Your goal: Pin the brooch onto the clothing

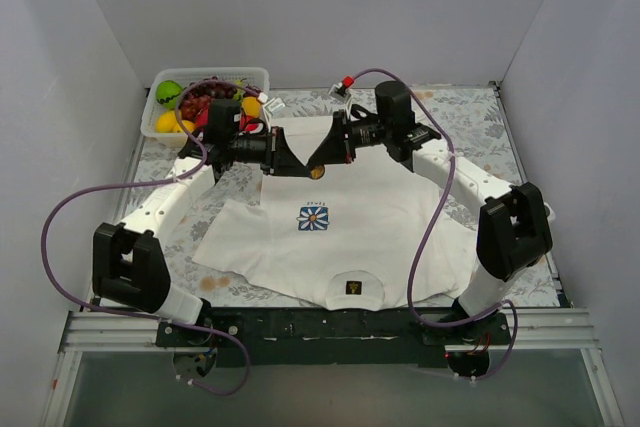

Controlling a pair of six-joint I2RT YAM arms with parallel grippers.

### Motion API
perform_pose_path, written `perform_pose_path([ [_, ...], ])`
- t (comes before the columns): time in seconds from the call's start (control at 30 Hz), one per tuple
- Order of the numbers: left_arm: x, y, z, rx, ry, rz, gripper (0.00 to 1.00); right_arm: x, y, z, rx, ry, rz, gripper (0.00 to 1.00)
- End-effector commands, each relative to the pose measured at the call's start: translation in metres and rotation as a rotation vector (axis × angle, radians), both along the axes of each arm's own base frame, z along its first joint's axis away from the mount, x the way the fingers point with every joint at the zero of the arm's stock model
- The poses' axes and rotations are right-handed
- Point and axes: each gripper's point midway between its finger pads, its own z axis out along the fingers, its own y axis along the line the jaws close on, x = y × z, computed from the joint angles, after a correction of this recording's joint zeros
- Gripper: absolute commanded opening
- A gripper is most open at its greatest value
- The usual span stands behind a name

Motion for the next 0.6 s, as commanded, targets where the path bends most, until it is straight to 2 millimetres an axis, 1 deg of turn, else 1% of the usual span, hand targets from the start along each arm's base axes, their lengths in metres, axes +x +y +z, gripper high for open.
perform_pose_path([
  [0.0, 0.01, 0.002, 0.027, 0.02, -0.106, 0.056, 0.0, 0.003, 0.001, 0.019, 0.011, -0.061, -0.003, 0.01],
  [0.03, 0.013, 0.003, 0.029, 0.03, -0.121, 0.077, 0.0, 0.003, 0.0, 0.02, 0.008, -0.06, -0.006, 0.01],
  [0.07, 0.015, 0.004, 0.029, 0.037, -0.128, 0.091, 0.03, 0.002, 0.0, 0.021, 0.006, -0.06, -0.008, 0.01],
  [0.1, 0.018, 0.005, 0.031, 0.044, -0.14, 0.108, 0.31, 0.001, 0.0, 0.02, 0.004, -0.054, -0.007, 0.01],
  [0.13, 0.022, 0.008, 0.031, 0.059, -0.15, 0.135, 0.47, 0.001, -0.001, 0.021, 0.001, -0.056, -0.017, 0.01],
  [0.17, 0.024, 0.008, 0.032, 0.066, -0.155, 0.147, 0.6, 0.003, -0.002, 0.021, -0.008, -0.052, -0.034, 0.01],
  [0.2, 0.026, 0.01, 0.034, 0.074, -0.164, 0.16, 0.69, 0.006, -0.003, 0.018, -0.033, -0.034, -0.062, 0.01],
  [0.23, 0.027, 0.011, 0.035, 0.083, -0.168, 0.176, 0.81, 0.008, -0.003, 0.018, -0.045, -0.028, -0.078, 0.01],
  [0.3, 0.038, 0.019, 0.039, 0.127, -0.201, 0.27, 0.89, 0.014, -0.006, 0.011, -0.098, 0.006, -0.136, 0.01],
  [0.33, 0.042, 0.022, 0.042, 0.146, -0.216, 0.306, 0.94, 0.017, -0.007, 0.015, -0.104, 0.004, -0.152, 0.01],
  [0.37, 0.052, 0.031, 0.045, 0.189, -0.248, 0.394, 0.98, 0.019, -0.007, 0.014, -0.12, 0.021, -0.176, 0.01],
  [0.4, 0.05, 0.028, 0.048, 0.204, -0.27, 0.405, 0.98, 0.027, -0.009, 0.012, -0.142, 0.027, -0.231, 0.01],
  [0.43, 0.052, 0.029, 0.052, 0.222, -0.293, 0.426, 0.98, 0.029, -0.012, 0.013, -0.155, 0.044, -0.258, 0.01],
  [0.47, 0.048, 0.021, 0.056, 0.228, -0.316, 0.423, 0.98, 0.03, -0.011, 0.013, -0.165, 0.079, -0.285, 0.01],
  [0.5, 0.053, 0.024, 0.058, 0.263, -0.344, 0.482, 0.98, 0.037, -0.014, 0.012, -0.186, 0.093, -0.34, 0.01],
  [0.53, 0.054, 0.023, 0.062, 0.275, -0.364, 0.501, 0.98, 0.039, -0.017, 0.007, -0.216, 0.13, -0.373, 0.01],
  [0.57, 0.046, 0.011, 0.064, 0.286, -0.391, 0.483, 0.98, 0.044, -0.019, 0.011, -0.23, 0.149, -0.414, 0.01],
])
